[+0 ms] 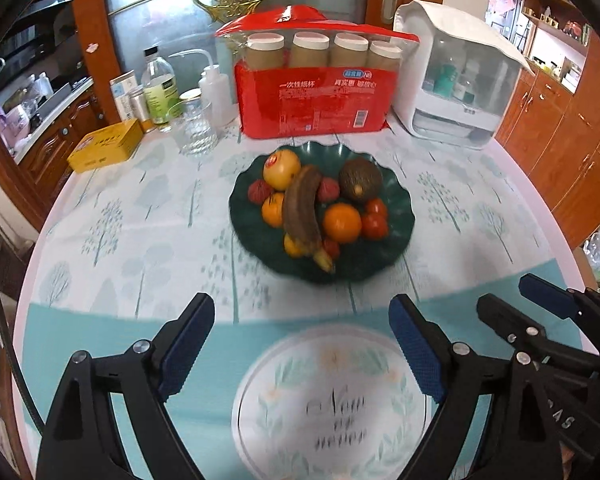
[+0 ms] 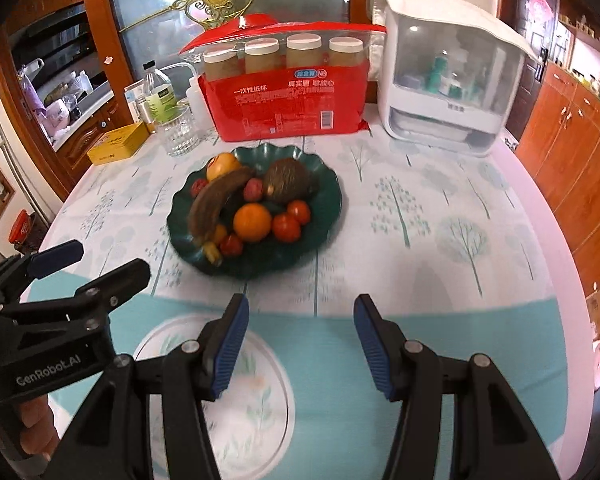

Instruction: Organize fruits

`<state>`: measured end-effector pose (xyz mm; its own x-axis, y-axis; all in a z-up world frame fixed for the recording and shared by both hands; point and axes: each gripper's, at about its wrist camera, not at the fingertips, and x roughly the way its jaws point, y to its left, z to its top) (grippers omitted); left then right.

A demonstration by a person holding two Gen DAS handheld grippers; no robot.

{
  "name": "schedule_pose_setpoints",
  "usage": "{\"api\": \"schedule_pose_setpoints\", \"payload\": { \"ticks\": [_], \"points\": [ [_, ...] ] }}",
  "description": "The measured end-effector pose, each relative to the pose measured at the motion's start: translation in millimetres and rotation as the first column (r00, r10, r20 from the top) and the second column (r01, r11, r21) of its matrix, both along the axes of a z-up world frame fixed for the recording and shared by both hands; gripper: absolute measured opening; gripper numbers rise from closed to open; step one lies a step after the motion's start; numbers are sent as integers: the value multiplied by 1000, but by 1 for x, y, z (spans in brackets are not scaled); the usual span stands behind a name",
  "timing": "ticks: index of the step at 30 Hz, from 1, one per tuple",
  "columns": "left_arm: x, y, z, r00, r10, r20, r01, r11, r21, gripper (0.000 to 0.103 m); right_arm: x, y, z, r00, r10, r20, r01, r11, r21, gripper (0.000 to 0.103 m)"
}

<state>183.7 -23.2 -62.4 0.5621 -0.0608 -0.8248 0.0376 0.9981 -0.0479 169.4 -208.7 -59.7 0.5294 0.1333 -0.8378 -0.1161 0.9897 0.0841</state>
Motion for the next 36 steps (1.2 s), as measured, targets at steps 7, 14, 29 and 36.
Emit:
{"api": "schedule_pose_setpoints", "payload": {
  "ticks": [7, 14, 29, 36],
  "points": [
    [-71, -3, 12, 1000, 3, -23, -4, 1000, -19, 90, -59, -15, 7, 998, -47, -50, 49, 998, 42, 55],
    [-117, -11, 34, 1000, -2, -10, 2, 1000, -12, 91, -104, -18, 16, 994, -47, -94, 54, 996, 71, 55],
    [-154, -5, 51, 997, 78, 8, -78, 997, 23, 91, -132, -4, 56, 1000, -1, 7, 1, 999, 36, 56],
    [-155, -6, 52, 996, 84, 1, -84, 996, 25, 91, -132, -4, 56, 1000, 1, 4, -1, 999, 36, 56]
  ]
}}
